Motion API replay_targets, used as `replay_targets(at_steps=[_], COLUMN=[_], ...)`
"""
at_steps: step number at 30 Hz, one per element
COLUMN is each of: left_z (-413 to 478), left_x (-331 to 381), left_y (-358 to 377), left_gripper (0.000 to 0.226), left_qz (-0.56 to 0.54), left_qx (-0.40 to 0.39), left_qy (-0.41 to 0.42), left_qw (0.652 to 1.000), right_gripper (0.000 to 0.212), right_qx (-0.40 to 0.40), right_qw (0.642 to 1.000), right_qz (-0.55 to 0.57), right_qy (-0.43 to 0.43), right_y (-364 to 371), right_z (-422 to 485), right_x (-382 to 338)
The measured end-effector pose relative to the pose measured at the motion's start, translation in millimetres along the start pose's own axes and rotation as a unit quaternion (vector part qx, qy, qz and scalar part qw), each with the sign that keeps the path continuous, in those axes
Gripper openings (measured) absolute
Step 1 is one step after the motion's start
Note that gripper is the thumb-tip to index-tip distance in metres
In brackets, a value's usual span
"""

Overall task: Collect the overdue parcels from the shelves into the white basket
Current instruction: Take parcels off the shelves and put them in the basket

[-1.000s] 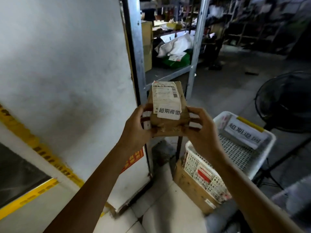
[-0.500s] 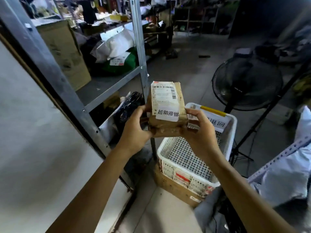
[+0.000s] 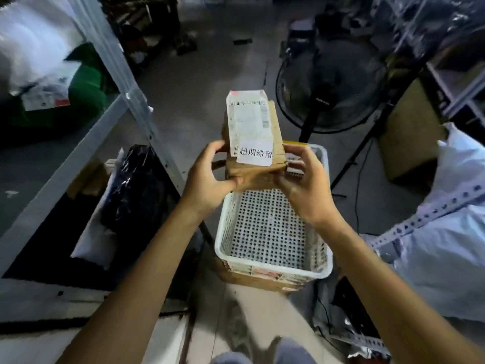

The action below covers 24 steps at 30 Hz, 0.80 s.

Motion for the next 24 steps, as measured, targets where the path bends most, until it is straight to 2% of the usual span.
replay_targets(at_steps=[10,16,24], left_z=[80,124,170], left_x=[-74,-142,-254], left_y=[51,100,173], left_gripper=[0.075,0.077,0.078], left_qz=[0.002,-0.025,-0.001], left_qx=[-0.06,-0.057,-0.066], left_qy=[-0.051,-0.113,-0.165], left_qw=[0.997,0.992,0.984], right_gripper=[0.047,0.047,0.049], right_qx=[0.036,0.018,0.001], right_qw=[0.995,0.989,0.978], right_qz=[-0.054,-0.082,-0.115], right_qy=[0.074,0.123,0.176], right_y=[5,12,28], right_z=[56,88,121], right_x=[94,177,301])
Point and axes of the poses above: each hand's wrist, its own z-axis towards the middle knuckle, its own y-axis out of the palm, x = y × z, the point moved 5 cm from there along z, towards the middle knuckle, and after that the axes turned 2 degrees about -z, right-handed, at the moved point
